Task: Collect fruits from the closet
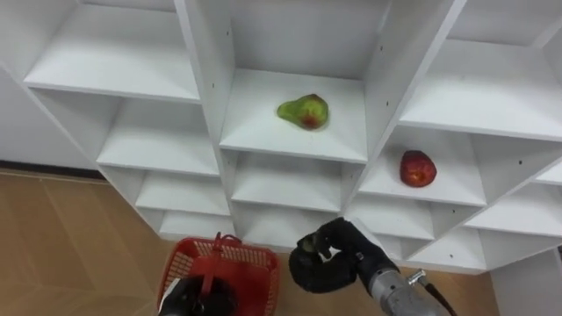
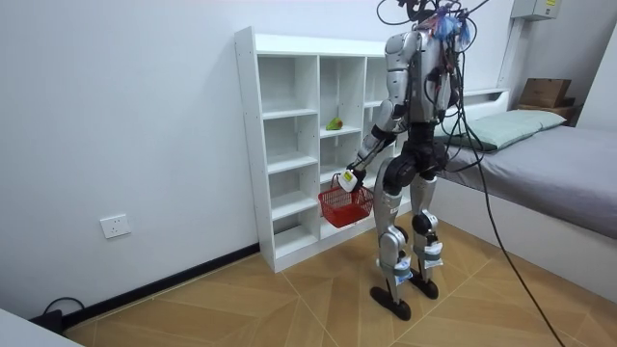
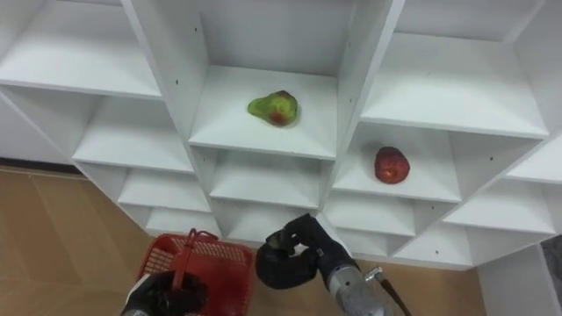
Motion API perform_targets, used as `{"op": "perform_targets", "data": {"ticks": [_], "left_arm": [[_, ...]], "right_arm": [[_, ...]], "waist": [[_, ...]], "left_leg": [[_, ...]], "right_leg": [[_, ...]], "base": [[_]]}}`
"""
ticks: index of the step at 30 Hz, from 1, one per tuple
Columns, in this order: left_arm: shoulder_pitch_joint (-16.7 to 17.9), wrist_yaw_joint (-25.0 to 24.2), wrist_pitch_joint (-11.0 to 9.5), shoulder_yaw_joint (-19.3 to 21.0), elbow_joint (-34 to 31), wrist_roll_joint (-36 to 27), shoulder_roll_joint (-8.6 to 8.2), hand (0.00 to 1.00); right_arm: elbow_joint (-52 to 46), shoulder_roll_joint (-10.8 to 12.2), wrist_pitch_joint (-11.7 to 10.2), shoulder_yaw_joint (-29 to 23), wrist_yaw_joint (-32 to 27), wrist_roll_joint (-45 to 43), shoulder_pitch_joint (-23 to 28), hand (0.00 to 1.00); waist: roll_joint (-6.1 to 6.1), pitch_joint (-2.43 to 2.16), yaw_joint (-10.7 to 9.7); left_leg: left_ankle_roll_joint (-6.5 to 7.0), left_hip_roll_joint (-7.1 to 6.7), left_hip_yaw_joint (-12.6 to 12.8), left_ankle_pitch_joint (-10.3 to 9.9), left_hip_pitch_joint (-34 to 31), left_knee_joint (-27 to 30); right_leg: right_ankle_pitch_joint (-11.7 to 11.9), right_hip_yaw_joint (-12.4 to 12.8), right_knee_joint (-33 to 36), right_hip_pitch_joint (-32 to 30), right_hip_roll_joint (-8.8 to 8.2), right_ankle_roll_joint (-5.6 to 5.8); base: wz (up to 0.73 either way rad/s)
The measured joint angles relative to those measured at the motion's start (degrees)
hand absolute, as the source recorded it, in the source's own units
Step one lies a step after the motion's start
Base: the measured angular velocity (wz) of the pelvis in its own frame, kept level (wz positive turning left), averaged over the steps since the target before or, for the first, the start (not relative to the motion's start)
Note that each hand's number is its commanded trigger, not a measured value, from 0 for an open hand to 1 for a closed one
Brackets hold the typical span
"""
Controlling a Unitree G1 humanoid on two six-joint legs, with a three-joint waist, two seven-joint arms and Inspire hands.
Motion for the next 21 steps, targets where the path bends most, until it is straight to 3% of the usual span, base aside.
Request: {"op": "perform_targets", "data": {"ticks": [9,21], "left_arm": [[-1.08,-1.4,-0.85,-2.39,-1.65,0.07,0.21,1.0],[-1.51,-5.2,-1.07,-3.01,-1.66,1.56,0.22,1.0]], "right_arm": [[4.17,0.01,-1.17,2.3,-0.46,-4.53,-3.25,1.0],[9.33,0.17,-1.17,4.16,-0.43,-7.02,-5.36,1.0]], "waist": [[0.67,0.43,0.14],[1.19,0.29,0.22]], "left_leg": [[0.28,-0.36,-0.05,0.16,-0.67,0.12],[0.28,-0.39,-0.59,0.2,-2.63,0.84]], "right_leg": [[0.0,-0.24,0.06,-0.3,-0.35,0.02],[0.0,-1.62,0.06,-1.47,-0.42,0.02]], "base": [[0.0],[0.07]]}}
